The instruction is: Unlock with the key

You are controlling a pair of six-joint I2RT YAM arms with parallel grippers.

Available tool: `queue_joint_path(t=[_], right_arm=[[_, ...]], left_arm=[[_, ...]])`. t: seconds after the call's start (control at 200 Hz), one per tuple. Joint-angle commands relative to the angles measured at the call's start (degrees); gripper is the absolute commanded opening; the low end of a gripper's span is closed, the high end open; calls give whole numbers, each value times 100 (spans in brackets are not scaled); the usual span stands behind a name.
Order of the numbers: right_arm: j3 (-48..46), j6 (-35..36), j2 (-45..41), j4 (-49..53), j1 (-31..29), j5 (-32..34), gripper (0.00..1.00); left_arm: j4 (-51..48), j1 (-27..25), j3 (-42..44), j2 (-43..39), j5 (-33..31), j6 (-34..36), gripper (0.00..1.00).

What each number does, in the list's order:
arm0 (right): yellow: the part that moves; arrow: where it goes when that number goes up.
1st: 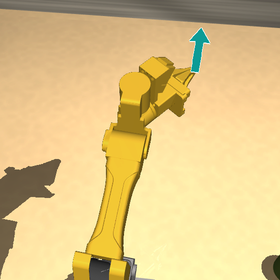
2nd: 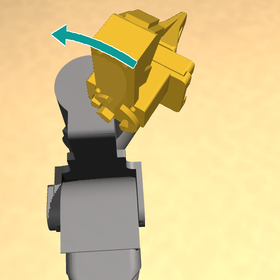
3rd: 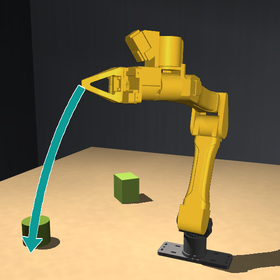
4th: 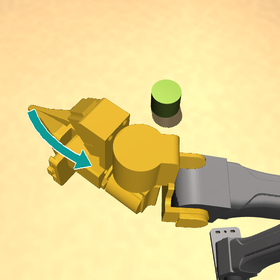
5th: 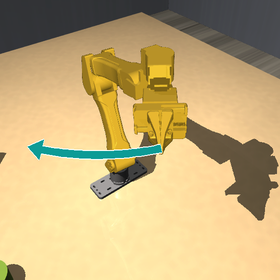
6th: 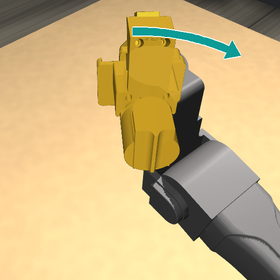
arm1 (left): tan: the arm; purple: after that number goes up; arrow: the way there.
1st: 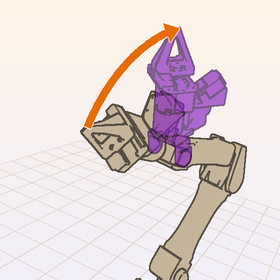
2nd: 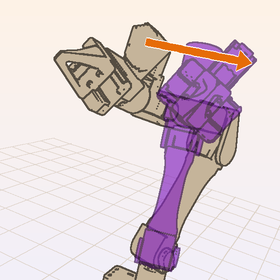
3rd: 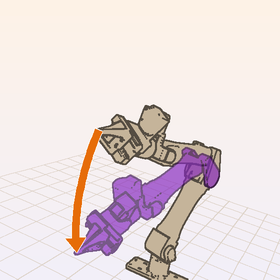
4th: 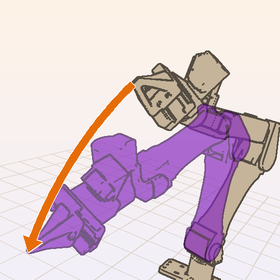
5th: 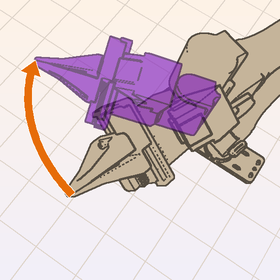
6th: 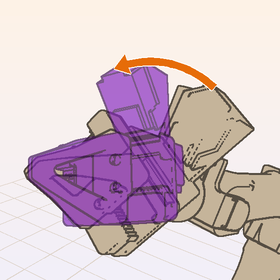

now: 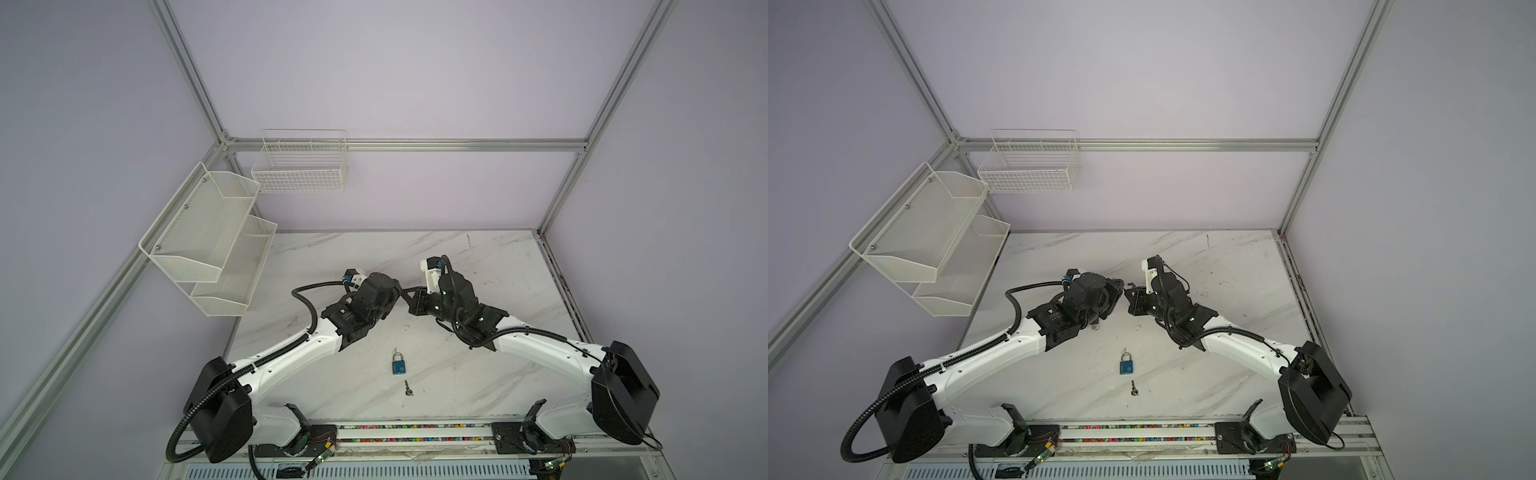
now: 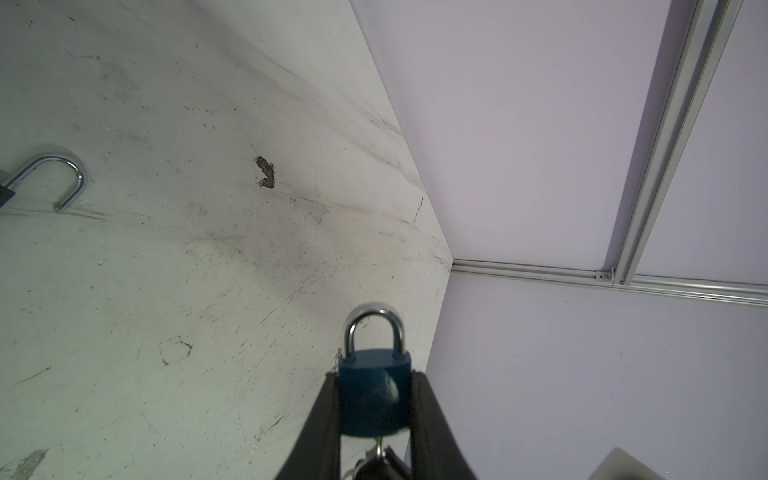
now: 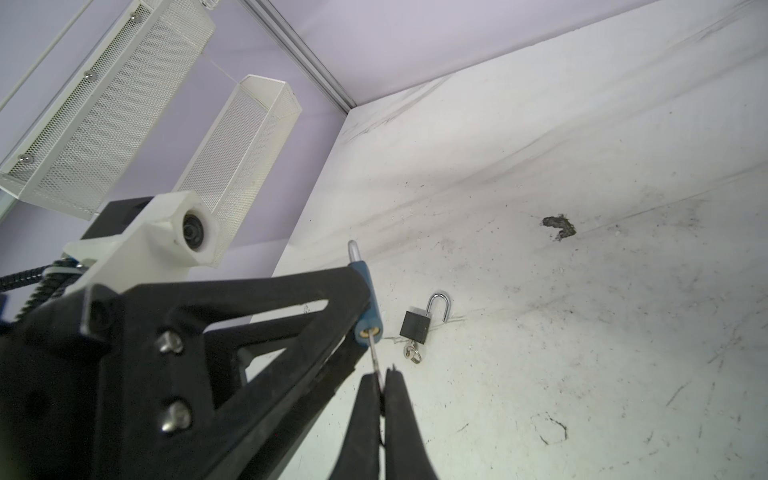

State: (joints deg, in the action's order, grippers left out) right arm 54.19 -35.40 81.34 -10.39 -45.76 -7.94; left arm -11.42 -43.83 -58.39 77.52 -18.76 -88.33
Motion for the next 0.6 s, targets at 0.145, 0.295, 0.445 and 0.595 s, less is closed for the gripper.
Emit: queue_joint_path(t=[0.145, 0.295, 0.445, 0.595], right_arm=[[395, -214, 61, 131, -30, 466, 0], [375, -177, 135, -118, -123, 659, 0], [393, -187, 302, -416, -293, 450, 0], [387, 56, 314, -555, -612, 759, 0]], left_arm=[[-122, -314, -384, 196, 127, 149, 0], [-53, -389, -365, 142, 144, -184, 0], [204, -402, -229, 82, 251, -558, 0], [654, -398, 48, 29, 444, -1100, 0]])
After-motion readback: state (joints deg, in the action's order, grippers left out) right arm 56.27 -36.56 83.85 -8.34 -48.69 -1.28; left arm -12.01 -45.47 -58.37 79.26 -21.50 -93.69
